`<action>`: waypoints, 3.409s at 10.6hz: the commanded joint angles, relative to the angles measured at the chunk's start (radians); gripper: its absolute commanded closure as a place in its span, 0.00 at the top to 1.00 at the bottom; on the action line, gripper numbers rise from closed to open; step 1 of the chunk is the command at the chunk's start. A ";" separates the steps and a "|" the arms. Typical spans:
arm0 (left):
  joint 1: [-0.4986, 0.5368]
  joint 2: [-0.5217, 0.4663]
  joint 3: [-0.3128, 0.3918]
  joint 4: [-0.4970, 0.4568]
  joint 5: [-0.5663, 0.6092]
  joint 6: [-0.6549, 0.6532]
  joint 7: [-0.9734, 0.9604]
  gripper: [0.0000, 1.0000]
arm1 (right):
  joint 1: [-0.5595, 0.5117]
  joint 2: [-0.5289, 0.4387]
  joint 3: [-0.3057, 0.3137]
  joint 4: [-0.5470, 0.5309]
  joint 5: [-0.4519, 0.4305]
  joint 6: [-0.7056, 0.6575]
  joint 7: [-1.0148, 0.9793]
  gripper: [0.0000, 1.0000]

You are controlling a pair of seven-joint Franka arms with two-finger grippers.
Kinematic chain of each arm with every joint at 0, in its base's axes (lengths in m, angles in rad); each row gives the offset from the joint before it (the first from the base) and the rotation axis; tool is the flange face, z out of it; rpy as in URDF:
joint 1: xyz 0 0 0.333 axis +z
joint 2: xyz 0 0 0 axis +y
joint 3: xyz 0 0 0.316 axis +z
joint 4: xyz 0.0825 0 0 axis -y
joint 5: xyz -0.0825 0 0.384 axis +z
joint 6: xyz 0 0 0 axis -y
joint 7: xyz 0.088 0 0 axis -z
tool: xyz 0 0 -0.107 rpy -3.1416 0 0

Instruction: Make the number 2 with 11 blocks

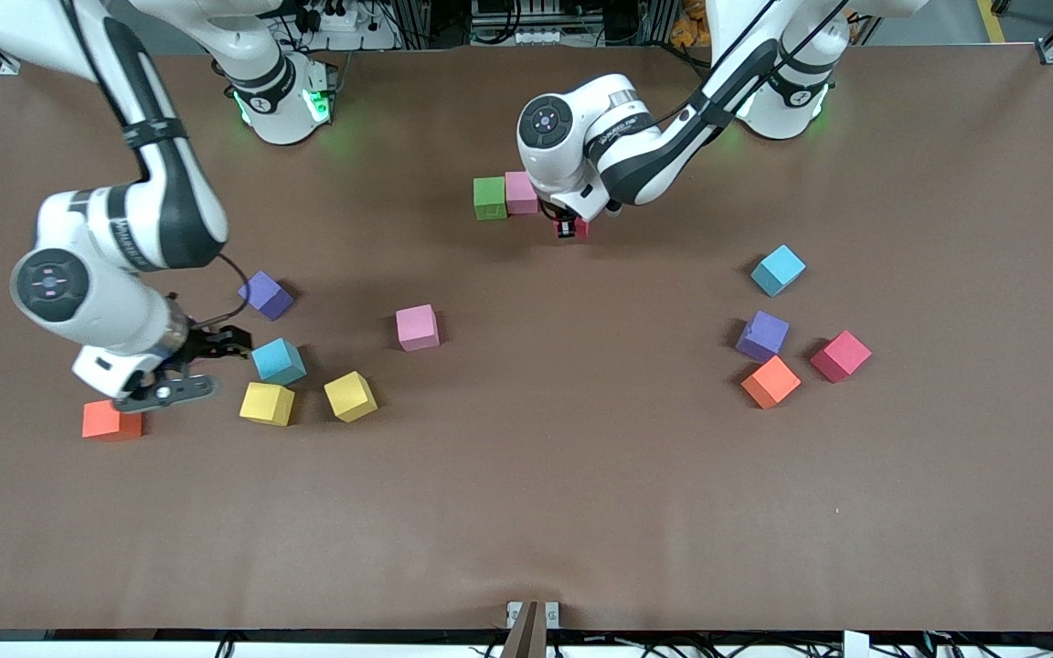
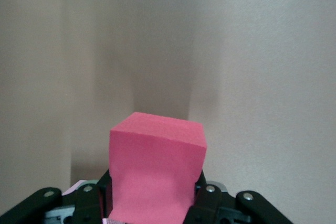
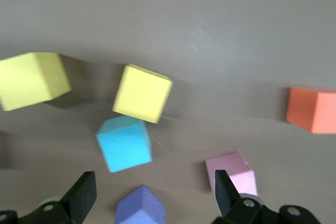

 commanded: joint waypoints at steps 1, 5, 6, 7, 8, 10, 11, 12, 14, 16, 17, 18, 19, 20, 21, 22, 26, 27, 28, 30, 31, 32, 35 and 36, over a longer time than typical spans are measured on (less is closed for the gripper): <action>-0.011 -0.035 -0.007 -0.083 -0.005 0.085 -0.147 0.50 | -0.031 -0.132 0.020 -0.195 0.003 0.110 0.046 1.00; -0.033 -0.033 -0.007 -0.105 0.010 0.112 -0.304 0.42 | 0.023 -0.237 0.026 -0.325 0.003 0.063 0.198 1.00; -0.034 -0.033 -0.007 -0.108 0.012 0.114 -0.311 0.42 | 0.031 -0.231 0.027 -0.318 0.003 0.061 0.196 1.00; -0.036 -0.033 -0.009 -0.120 0.012 0.125 -0.325 0.42 | 0.046 -0.205 0.027 -0.303 0.007 0.072 0.198 1.00; -0.043 -0.033 -0.009 -0.134 0.012 0.141 -0.344 0.43 | 0.055 -0.177 0.026 -0.291 0.056 0.090 0.198 1.00; -0.048 -0.027 -0.009 -0.137 0.012 0.149 -0.364 0.44 | 0.110 -0.127 0.024 -0.248 0.159 0.115 0.198 1.00; -0.048 -0.024 -0.009 -0.132 0.012 0.149 -0.364 0.45 | 0.144 -0.082 0.024 -0.219 0.158 0.133 0.202 1.00; -0.051 -0.024 -0.009 -0.126 0.012 0.149 -0.364 0.46 | 0.181 -0.044 0.024 -0.187 0.159 0.159 0.209 1.00; -0.051 -0.022 -0.012 -0.123 0.010 0.151 -0.385 0.46 | 0.288 0.031 0.023 -0.110 0.155 0.175 0.308 1.00; -0.082 -0.021 -0.012 -0.123 0.010 0.171 -0.426 0.46 | 0.377 0.107 0.023 -0.030 0.142 0.193 0.351 1.00; -0.083 -0.021 -0.012 -0.123 0.010 0.171 -0.430 0.46 | 0.411 0.145 0.023 -0.022 0.142 0.258 0.351 1.00; -0.083 -0.019 -0.012 -0.122 0.010 0.171 -0.430 0.48 | 0.440 0.180 0.023 -0.022 0.144 0.317 0.353 1.00; -0.085 -0.013 -0.012 -0.115 0.010 0.172 -0.430 0.48 | 0.469 0.200 0.020 -0.024 0.141 0.332 0.351 1.00; -0.085 -0.012 -0.012 -0.114 0.010 0.172 -0.431 0.48 | 0.480 0.204 0.018 -0.030 0.127 0.333 0.351 1.00; -0.085 -0.012 -0.012 -0.114 0.010 0.172 -0.437 0.48 | 0.486 0.205 0.018 -0.031 0.088 0.328 0.351 1.00; -0.094 -0.010 -0.012 -0.112 0.010 0.172 -0.460 0.48 | 0.486 0.216 0.018 -0.036 0.066 0.331 0.353 1.00; -0.110 -0.001 -0.012 -0.120 0.010 0.180 -0.512 0.47 | 0.489 0.213 0.018 -0.082 0.017 0.336 0.353 1.00; -0.110 0.001 -0.012 -0.122 0.010 0.180 -0.514 0.47 | 0.489 0.213 0.017 -0.090 0.012 0.337 0.353 1.00; -0.108 0.001 -0.012 -0.122 0.009 0.180 -0.523 0.47 | 0.488 0.208 0.017 -0.094 0.001 0.337 0.353 1.00; -0.100 0.001 -0.010 -0.118 0.009 0.181 -0.549 0.47 | 0.479 0.197 0.017 -0.091 -0.002 0.331 0.351 1.00; -0.103 0.008 -0.010 -0.118 0.009 0.186 -0.564 0.47 | 0.477 0.193 0.018 -0.091 -0.002 0.328 0.347 1.00; -0.108 0.014 -0.010 -0.122 0.009 0.188 -0.574 0.47 | 0.476 0.190 0.018 -0.088 -0.002 0.330 0.342 1.00; -0.110 0.019 -0.010 -0.123 0.010 0.197 -0.582 0.47 | 0.477 0.190 0.017 -0.087 -0.016 0.336 0.336 1.00; -0.110 0.018 -0.010 -0.120 0.010 0.198 -0.582 0.47 | 0.476 0.184 0.018 -0.085 -0.017 0.334 0.336 1.00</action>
